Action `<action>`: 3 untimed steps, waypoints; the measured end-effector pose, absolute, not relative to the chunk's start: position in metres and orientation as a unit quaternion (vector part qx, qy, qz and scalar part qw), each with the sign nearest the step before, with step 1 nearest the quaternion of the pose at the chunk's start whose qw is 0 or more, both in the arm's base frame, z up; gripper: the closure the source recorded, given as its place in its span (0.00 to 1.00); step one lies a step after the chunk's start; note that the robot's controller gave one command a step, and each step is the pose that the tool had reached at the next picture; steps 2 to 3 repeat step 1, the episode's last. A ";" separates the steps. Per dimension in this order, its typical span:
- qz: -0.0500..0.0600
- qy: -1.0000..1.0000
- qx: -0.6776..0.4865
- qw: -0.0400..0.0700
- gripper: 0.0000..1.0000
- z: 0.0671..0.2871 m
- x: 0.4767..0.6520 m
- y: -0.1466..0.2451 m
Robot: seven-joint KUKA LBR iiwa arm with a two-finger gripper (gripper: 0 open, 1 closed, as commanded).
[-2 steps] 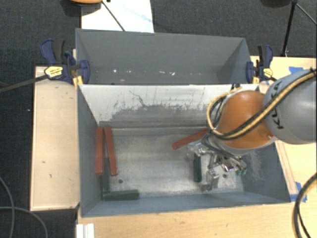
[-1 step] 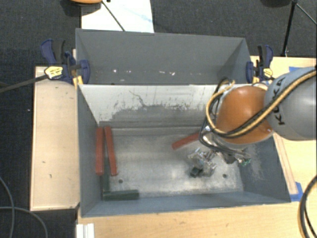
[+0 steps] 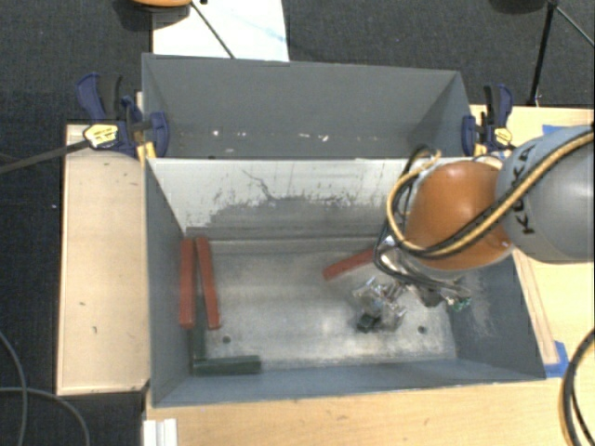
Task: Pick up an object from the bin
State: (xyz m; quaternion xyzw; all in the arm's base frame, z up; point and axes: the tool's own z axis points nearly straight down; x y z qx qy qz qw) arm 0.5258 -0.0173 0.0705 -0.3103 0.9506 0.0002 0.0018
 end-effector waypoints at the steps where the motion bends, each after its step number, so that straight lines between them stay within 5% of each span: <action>1: 0.001 0.951 -0.310 0.000 1.00 0.073 0.525 -0.017; 3: 0.001 0.951 -0.310 0.000 1.00 0.073 0.525 -0.017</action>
Offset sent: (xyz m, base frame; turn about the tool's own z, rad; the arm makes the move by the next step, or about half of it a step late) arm -0.0001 -0.0002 0.0822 0.0000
